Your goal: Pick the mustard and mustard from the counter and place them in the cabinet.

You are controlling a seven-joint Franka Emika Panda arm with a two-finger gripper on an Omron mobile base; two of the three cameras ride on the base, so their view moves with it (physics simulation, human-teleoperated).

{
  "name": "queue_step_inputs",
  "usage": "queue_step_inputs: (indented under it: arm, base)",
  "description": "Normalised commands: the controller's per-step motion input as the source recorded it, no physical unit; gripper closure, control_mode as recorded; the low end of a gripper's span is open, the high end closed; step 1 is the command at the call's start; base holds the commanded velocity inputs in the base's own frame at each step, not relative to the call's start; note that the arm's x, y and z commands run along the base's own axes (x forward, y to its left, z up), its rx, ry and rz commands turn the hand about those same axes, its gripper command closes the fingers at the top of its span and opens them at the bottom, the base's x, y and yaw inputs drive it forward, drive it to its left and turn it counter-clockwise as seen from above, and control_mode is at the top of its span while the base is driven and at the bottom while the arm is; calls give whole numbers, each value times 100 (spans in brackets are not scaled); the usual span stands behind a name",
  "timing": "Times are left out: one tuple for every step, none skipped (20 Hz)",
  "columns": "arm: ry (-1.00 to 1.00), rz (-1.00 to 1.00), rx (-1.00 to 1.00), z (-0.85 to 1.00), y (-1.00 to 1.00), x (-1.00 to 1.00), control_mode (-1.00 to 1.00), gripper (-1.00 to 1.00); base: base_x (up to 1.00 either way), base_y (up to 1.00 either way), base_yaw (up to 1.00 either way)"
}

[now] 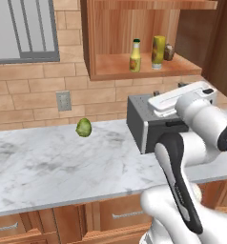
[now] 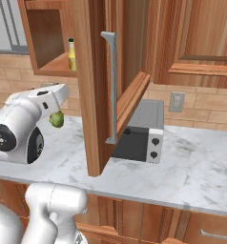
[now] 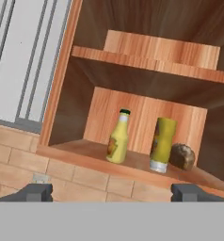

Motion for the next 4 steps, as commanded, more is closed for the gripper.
queue_step_inputs:
  arm:
    - [11, 0, 4, -21, 13, -54, -100, -100]
    - [13, 0, 5, -24, 10, -47, -100, -100]
    - [16, 0, 7, -26, 6, -42, -100, -100]
    - [17, 0, 7, -28, 2, -39, -100, -100]
  base:
    - [0, 0, 0]
    - [0, 0, 0]
    - [0, 0, 0]
    - [0, 0, 0]
